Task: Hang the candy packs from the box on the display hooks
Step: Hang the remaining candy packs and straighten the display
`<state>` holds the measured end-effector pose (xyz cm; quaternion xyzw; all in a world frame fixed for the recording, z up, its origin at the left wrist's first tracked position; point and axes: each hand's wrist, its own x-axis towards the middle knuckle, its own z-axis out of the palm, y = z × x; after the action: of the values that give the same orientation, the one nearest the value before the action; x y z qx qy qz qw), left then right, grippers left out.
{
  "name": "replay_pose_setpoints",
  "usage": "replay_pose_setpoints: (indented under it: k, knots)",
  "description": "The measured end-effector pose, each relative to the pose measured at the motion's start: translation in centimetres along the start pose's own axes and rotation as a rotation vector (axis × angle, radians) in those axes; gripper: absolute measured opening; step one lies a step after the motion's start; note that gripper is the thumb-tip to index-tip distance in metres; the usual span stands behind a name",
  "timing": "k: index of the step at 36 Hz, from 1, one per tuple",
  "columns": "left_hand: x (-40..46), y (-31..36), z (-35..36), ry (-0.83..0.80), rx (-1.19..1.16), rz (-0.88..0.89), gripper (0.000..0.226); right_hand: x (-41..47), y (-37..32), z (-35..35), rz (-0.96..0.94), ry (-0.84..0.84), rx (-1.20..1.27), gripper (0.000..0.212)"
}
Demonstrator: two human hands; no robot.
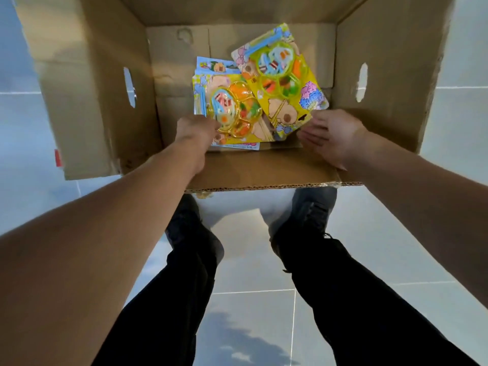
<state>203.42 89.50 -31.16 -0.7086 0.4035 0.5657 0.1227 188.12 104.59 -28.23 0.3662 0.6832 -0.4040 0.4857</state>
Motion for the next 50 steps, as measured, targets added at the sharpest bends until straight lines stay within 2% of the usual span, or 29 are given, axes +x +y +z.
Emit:
replay_pose_setpoints:
  k: [3,6,9,11,15,18,21,23,26,29,33,34,37,40,42,43,47,50]
  knots:
    - [2.4,-0.7,0.8,0.022,0.046,0.053,0.028,1.4,0.0,1.1,0.05,0.001,0.03,0.015]
    - [3.9,-1.5,1.4,0.04,0.02,0.058,0.034,2.0,0.1,2.2,0.107,-0.003,0.157,0.019]
    - [4.5,-2.1,1.8,0.059,0.015,0.059,0.044,2.5,0.3,3.2,0.178,-0.047,0.307,0.013]
    - [4.9,-2.3,2.0,0.06,0.013,0.036,0.044,3.0,0.4,3.6,0.208,-0.054,0.383,0.019]
    - [5.1,-1.0,2.1,0.093,-0.02,-0.009,0.041,4.0,0.4,3.3,0.209,-0.035,0.346,0.018]
    - [4.8,0.3,2.3,0.054,-0.068,0.0,0.034,4.4,0.4,2.6,0.161,-0.007,0.2,0.014]
    - [5.1,1.1,2.3,0.047,-0.073,0.013,0.035,4.6,0.6,2.0,0.003,0.088,0.127,0.034]
    - [5.1,1.7,2.3,0.032,-0.058,0.04,0.03,4.6,0.8,1.8,-0.134,0.093,0.215,0.04]
    - [5.2,2.6,2.8,-0.007,-0.041,0.098,0.03,3.9,1.0,2.2,-0.234,-0.04,0.39,0.047]
    - [5.4,3.4,3.6,-0.037,0.003,0.164,0.041,3.1,0.8,3.5,-0.217,-0.149,0.518,0.048]
    - [5.5,3.8,4.8,-0.122,0.142,0.236,0.052,4.0,-0.5,5.0,-0.128,-0.029,0.725,0.054]
    - [5.3,3.7,5.1,-0.145,0.184,0.259,0.053,4.1,-0.8,5.1,-0.092,-0.013,0.722,0.048]
    - [4.4,3.0,5.8,-0.192,0.296,0.302,0.066,3.6,-0.8,5.1,0.019,0.028,0.65,0.01]
    - [3.5,2.0,6.0,-0.175,0.304,0.295,0.043,1.9,-0.6,4.4,0.046,0.034,0.649,0.008]
    - [2.5,1.6,5.9,-0.108,0.286,0.314,0.053,0.8,-0.4,3.6,0.042,0.036,0.646,0.01]
    - [1.9,1.4,5.8,-0.071,0.289,0.335,0.051,0.1,-0.3,3.3,0.03,0.046,0.634,0.01]
    - [-1.1,1.8,4.2,-0.02,0.237,0.403,0.018,-3.2,0.2,1.8,-0.067,0.048,0.669,0.011]
    - [-3.1,2.1,2.2,0.015,0.22,0.419,0.021,-5.4,0.1,0.6,-0.128,0.012,0.764,0.012]
